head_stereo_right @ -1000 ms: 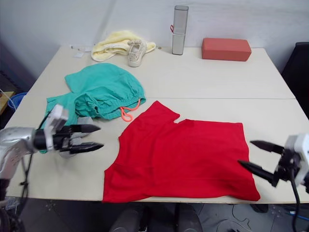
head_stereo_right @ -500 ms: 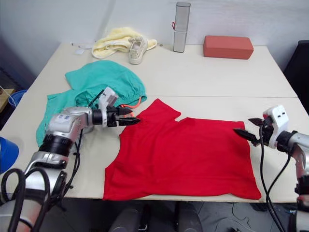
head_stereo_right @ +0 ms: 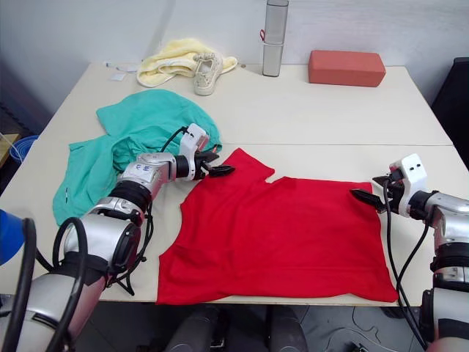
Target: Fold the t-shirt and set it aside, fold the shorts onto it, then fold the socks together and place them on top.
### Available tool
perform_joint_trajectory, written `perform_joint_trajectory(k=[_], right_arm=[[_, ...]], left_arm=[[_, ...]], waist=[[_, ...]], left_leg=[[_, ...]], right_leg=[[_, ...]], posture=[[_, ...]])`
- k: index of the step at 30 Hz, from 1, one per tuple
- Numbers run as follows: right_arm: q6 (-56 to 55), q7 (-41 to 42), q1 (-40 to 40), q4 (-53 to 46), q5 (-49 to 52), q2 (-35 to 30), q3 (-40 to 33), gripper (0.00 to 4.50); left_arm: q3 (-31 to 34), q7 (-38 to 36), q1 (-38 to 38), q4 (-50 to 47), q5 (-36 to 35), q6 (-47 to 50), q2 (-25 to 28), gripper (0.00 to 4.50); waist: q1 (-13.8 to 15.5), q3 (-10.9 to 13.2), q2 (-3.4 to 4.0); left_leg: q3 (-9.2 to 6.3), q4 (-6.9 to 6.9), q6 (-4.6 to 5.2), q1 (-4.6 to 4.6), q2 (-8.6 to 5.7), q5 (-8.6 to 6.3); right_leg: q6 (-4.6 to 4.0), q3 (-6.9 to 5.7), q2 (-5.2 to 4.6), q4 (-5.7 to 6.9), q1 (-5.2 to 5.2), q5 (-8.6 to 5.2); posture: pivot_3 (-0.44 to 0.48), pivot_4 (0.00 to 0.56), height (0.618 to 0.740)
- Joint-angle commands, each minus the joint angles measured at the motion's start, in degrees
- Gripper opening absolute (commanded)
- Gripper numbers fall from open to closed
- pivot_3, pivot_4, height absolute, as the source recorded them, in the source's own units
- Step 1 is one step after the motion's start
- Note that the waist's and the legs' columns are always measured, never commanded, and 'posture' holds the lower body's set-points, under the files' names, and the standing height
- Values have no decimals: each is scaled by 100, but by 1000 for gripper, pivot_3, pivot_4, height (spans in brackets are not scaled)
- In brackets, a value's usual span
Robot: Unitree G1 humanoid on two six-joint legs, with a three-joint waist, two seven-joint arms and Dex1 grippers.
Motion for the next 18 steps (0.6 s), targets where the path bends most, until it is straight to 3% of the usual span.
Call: perform_joint_trajectory(k=[1, 9, 13, 16, 18], right_arm=[[205, 184, -229, 165, -73, -99, 26, 4500], [407, 349, -530, 580, -275, 11, 136, 4500], [553, 420, -630, 730, -331, 2, 179, 4500], [562, 497, -676, 812, -373, -5, 193, 3909], [579, 553, -698, 829, -394, -3, 208, 3254]], left_arm=[[172, 194, -176, 196, 113, -127, -127, 4452], [495, 231, -203, 403, 196, -64, -370, 4452], [429, 225, -183, 439, 430, -40, -442, 3505], [379, 155, -140, 455, 573, -29, -475, 2589], [365, 131, -114, 460, 652, -42, -470, 1919]], waist=[[-1, 0, 0], [-1, 0, 0], [-1, 0, -1], [-1, -1, -1], [-1, -1, -1]], left_leg=[[2, 2, 0, 0, -1, 0], [3, 4, 0, 2, -3, 0], [4, 7, 0, 2, -4, 0], [4, 8, 0, 3, -4, 0], [4, 8, 0, 3, -4, 0]], right_leg=[[2, 2, -1, 1, 0, 1], [6, 5, -2, 4, 0, 3], [8, 5, -2, 4, 1, 4], [8, 6, -2, 6, 1, 4], [8, 5, -1, 6, 1, 5]], posture=[[0, 150, 740], [0, 150, 740], [0, 150, 740], [0, 150, 740], [0, 150, 740]])
